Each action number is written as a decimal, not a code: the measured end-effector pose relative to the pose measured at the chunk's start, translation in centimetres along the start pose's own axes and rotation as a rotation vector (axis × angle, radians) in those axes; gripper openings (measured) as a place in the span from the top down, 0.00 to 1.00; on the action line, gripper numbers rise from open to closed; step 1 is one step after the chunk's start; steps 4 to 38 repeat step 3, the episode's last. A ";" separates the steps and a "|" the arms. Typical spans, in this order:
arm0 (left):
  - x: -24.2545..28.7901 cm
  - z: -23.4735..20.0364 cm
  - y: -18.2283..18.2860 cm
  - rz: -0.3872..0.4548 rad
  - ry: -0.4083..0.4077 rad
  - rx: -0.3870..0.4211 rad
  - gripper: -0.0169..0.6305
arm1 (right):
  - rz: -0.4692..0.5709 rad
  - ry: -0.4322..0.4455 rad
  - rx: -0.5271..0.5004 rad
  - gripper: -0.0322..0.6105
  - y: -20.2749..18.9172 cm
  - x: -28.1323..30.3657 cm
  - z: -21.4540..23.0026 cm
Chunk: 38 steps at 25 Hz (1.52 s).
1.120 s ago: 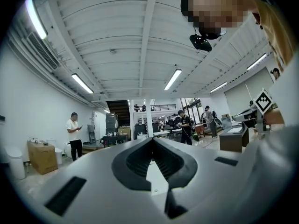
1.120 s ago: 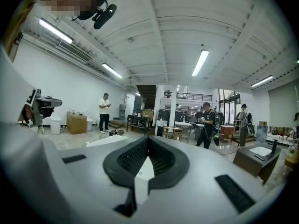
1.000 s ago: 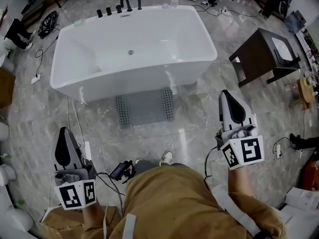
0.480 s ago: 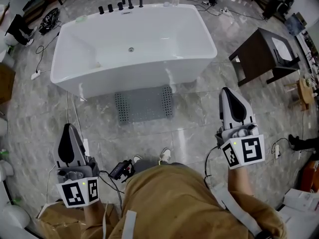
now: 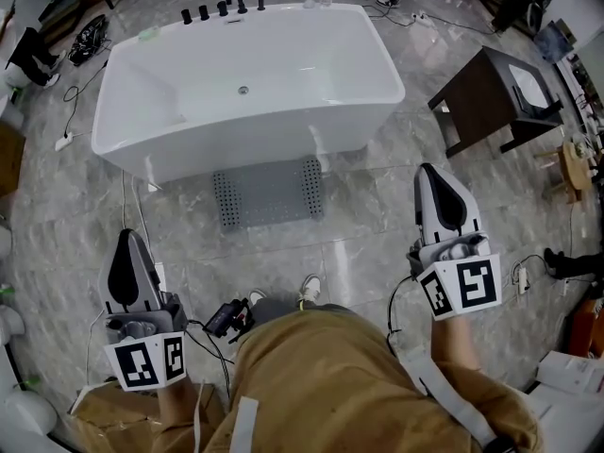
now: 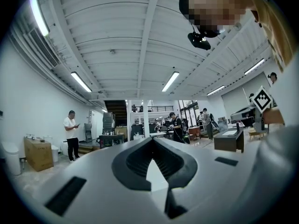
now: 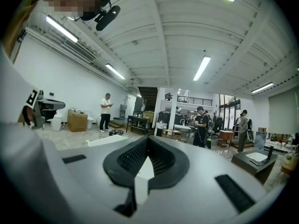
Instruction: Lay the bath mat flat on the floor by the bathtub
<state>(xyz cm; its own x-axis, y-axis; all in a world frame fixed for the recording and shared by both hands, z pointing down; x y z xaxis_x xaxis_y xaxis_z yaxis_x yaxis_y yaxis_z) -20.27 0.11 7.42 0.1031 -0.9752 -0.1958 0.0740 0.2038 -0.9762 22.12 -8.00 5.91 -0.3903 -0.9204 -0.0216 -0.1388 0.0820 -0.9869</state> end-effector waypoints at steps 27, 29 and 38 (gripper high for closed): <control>-0.4 0.2 0.1 -0.001 -0.004 -0.003 0.97 | -0.002 -0.004 -0.002 0.95 0.1 -0.7 -0.1; -0.4 0.2 0.1 -0.001 -0.004 -0.003 0.97 | -0.002 -0.004 -0.002 0.95 0.1 -0.7 -0.1; -0.4 0.2 0.1 -0.001 -0.004 -0.003 0.97 | -0.002 -0.004 -0.002 0.95 0.1 -0.7 -0.1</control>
Point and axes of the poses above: the fingertips, and each gripper's own axes: x forward along the fingers, z to its right, y out of its top, the point moved 10 cm from there along -x, backward along the fingers, and after that the axes turned 7 degrees about z, right-handed, at the moved point
